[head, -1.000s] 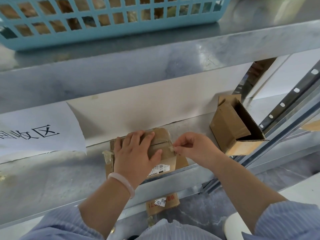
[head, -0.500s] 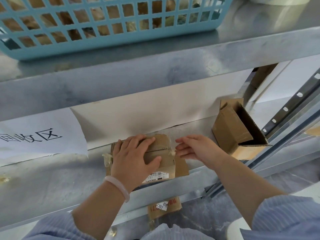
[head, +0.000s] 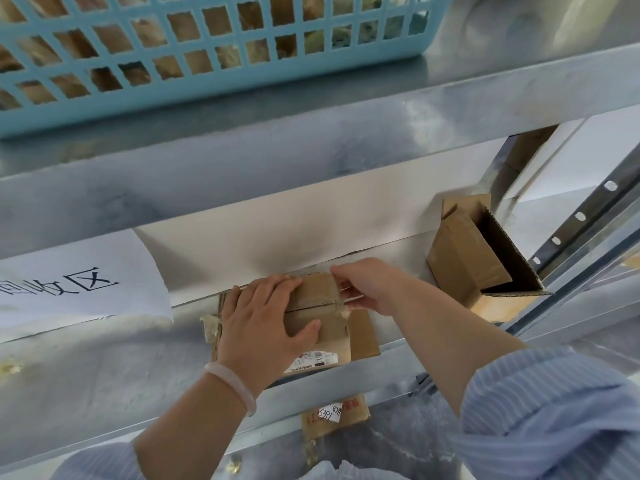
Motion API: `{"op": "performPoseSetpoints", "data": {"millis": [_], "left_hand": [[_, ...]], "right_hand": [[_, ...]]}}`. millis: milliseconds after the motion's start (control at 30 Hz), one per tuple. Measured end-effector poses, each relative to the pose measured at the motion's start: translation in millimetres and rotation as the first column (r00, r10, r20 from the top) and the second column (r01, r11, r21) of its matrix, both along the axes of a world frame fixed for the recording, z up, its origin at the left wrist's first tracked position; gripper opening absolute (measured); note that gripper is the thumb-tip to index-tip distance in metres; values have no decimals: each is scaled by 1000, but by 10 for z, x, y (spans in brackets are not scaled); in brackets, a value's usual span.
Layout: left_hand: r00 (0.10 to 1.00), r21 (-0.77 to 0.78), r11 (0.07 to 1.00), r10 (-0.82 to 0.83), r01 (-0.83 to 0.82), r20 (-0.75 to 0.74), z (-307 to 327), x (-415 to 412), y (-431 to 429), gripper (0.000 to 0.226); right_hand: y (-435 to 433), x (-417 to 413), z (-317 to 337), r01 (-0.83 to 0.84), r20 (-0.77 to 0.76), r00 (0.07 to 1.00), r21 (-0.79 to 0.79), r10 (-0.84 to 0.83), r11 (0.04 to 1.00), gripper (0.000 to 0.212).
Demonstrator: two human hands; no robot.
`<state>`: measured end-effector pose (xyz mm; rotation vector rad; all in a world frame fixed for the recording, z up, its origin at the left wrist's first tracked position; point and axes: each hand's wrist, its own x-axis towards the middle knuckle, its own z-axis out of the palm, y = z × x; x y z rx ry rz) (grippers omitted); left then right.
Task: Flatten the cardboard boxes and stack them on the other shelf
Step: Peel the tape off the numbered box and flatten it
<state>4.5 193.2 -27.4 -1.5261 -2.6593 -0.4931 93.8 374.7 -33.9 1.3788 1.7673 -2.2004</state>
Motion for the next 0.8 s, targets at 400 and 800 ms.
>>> {"op": "performPoseSetpoints", "data": {"millis": [400, 800], "left_hand": [[999, 3, 999, 34, -34, 11, -4, 10, 25, 64], [996, -34, 995, 89, -89, 16, -3, 3, 59, 57]], "right_hand": [[173, -199, 131, -173, 174, 966, -123, 193, 977, 21], [183, -174, 103, -189, 121, 979, 237, 164, 953, 12]]}}
